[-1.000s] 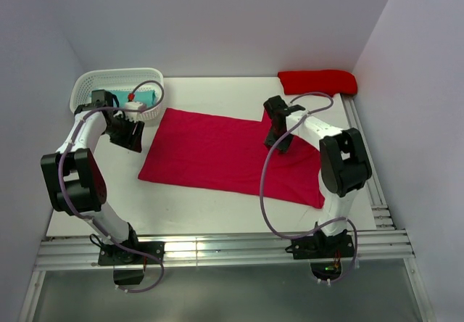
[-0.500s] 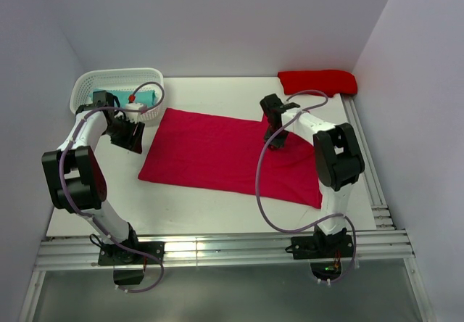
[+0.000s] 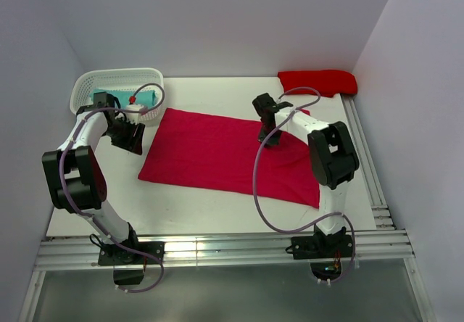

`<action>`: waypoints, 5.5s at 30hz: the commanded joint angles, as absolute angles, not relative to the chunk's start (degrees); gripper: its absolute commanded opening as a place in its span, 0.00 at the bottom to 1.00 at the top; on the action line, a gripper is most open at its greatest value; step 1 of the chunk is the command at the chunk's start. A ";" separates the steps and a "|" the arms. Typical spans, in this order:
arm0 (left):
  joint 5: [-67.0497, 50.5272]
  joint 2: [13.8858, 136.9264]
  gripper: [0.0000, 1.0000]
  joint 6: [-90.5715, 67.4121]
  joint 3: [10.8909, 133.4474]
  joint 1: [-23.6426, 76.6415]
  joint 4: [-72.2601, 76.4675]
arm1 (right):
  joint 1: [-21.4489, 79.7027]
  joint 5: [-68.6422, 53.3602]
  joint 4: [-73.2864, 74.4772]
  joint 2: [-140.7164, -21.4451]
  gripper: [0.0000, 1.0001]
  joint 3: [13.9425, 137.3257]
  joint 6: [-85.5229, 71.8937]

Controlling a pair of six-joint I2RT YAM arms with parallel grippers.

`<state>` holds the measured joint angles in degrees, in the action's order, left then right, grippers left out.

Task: Roll the t-shirts
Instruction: Fold the tshirt

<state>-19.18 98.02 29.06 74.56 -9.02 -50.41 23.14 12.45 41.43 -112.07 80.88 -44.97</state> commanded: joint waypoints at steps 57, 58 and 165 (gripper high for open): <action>-20.04 97.47 0.55 27.51 72.25 -5.80 -49.04 | 25.58 21.53 43.50 -111.36 0.31 79.63 -44.91; -19.95 97.47 0.55 27.42 72.33 -5.80 -49.04 | 25.49 21.62 43.77 -111.79 0.31 79.72 -45.00; -12.31 117.92 0.63 30.23 98.07 8.00 -30.41 | 23.74 17.50 19.25 -95.63 0.68 67.68 -41.40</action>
<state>-14.90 112.77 27.35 92.73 6.94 -33.26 25.76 18.50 18.46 -98.30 66.52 -40.91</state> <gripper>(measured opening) 0.629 0.678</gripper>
